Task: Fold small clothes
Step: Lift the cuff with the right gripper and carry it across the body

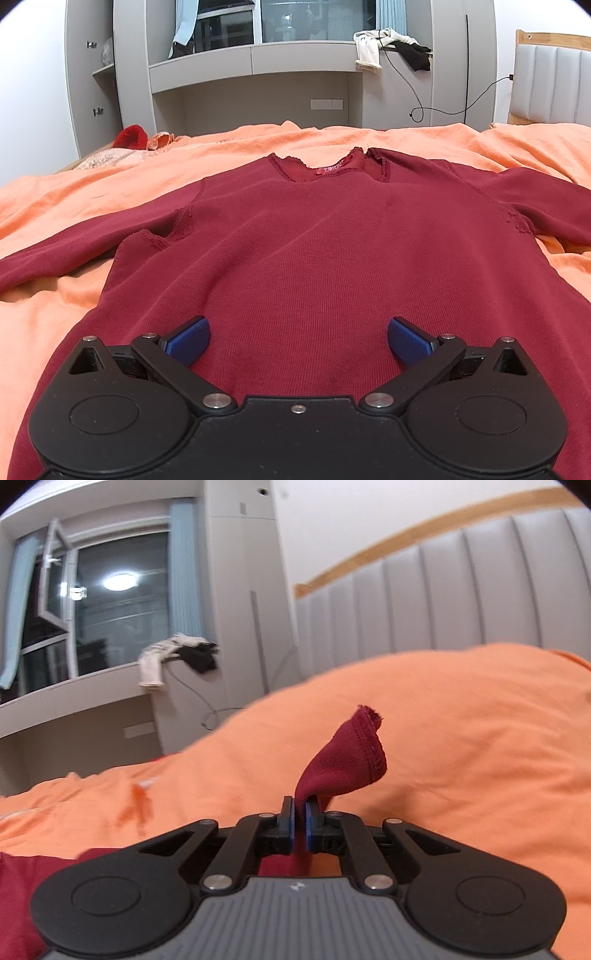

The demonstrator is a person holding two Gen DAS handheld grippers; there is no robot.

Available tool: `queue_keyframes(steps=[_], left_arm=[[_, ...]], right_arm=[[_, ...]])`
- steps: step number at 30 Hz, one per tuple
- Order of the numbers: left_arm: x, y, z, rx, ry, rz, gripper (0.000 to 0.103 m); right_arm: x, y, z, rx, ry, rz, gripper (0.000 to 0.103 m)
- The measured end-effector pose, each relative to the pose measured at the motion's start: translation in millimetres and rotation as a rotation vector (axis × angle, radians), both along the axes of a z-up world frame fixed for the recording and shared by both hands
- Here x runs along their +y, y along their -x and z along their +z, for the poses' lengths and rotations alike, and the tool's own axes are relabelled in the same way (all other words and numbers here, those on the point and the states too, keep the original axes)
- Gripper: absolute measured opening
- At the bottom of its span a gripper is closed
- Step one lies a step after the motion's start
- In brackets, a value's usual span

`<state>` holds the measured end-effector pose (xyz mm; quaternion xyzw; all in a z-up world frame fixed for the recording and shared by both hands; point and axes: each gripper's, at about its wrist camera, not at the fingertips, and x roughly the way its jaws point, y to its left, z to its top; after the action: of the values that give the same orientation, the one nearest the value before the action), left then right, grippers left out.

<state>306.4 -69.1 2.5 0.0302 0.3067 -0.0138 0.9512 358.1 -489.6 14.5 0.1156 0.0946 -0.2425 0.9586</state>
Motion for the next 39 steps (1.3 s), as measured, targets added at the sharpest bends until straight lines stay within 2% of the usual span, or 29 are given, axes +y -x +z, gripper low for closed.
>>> queue_keyframes(steps=[9,12,17,21,26,32,35,39], left_arm=[[10.4,-3.9,11.4,0.047,0.044,0.003,0.103],[17.9,-3.4,15.8,0.056,0.081,0.011,0.103],[34.5,0.9,26.5,0.042,0.139,0.036,0.103],[51.9,7.5,36.7,0.017,0.178,0.064,0.102],[84.4,18.8,51.0,-0.044,0.201,0.158,0.102],[131.1,29.9,60.6,-0.096,0.224,0.305,0.102],[149.8,34.7,62.1,-0.111,0.234,0.357,0.102],[167.4,38.2,61.6,-0.108,0.247,0.393,0.102]], right_arm=[[80.0,-0.2,52.6,-0.029,0.153,0.173,0.005],[114.1,-2.0,72.4,-0.044,0.209,0.254,0.005],[174.6,-4.4,92.9,-0.042,0.272,0.406,0.005],[218.1,-7.9,99.8,-0.033,0.283,0.515,0.005],[271.8,-9.4,92.2,0.002,0.290,0.664,0.005],[345.1,7.9,56.1,0.062,0.339,0.853,0.005],[377.4,16.7,37.0,0.107,0.412,0.939,0.005],[408.4,32.6,6.0,0.182,0.568,1.019,0.005]])
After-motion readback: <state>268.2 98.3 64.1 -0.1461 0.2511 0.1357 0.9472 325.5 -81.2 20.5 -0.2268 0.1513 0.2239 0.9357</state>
